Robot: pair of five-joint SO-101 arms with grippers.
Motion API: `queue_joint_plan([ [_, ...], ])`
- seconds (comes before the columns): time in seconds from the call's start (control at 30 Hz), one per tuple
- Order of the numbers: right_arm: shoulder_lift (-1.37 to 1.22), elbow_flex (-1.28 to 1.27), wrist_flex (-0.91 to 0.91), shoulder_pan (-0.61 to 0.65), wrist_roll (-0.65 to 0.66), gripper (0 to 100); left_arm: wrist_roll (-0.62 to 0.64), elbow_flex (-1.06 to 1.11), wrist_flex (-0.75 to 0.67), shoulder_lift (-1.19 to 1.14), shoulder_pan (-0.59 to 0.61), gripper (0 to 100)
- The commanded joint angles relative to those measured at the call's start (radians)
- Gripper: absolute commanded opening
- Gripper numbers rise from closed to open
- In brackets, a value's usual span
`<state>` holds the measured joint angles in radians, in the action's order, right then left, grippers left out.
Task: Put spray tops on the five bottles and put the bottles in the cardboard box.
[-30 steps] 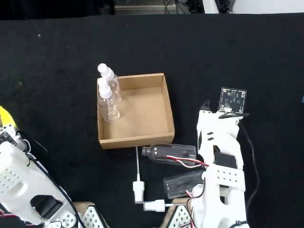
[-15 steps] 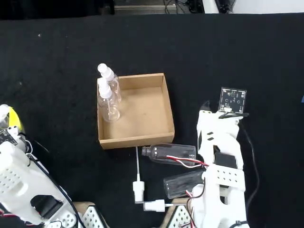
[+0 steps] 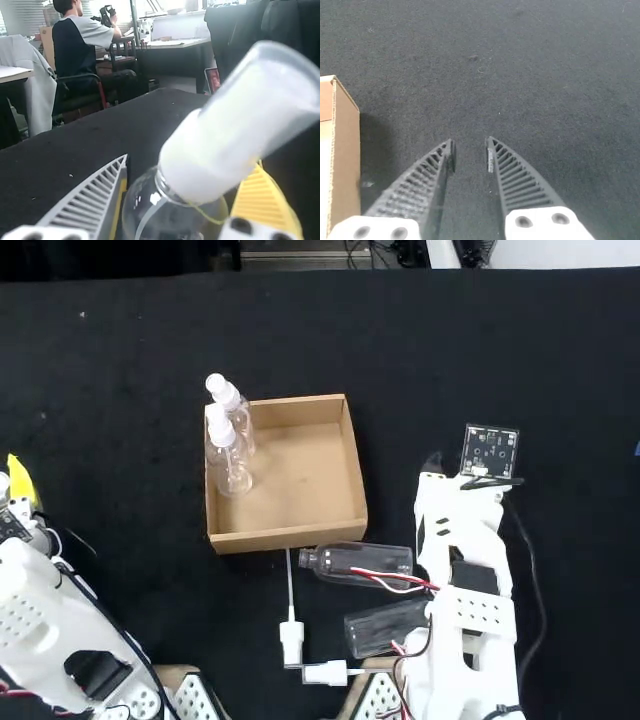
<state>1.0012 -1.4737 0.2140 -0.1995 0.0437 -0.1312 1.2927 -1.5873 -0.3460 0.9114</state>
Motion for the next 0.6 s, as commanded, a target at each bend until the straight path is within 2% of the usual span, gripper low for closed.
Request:
queue_joint_plan([
  [0.0,-0.008,0.004,-0.032,0.017,-0.003,8.5,-0.011,-0.036,-0.025,0.038,0.008,32],
  [0.13,-0.008,0.004,-0.032,0.017,-0.003,8.5,-0.011,-0.050,-0.009,0.037,0.016,32],
  [0.37,-0.008,0.004,-0.032,0.017,-0.003,8.5,-0.005,-0.133,0.130,0.041,0.058,32],
  [0.57,-0.008,0.004,-0.032,0.017,-0.003,8.5,-0.008,-0.142,0.124,0.048,0.076,32],
])
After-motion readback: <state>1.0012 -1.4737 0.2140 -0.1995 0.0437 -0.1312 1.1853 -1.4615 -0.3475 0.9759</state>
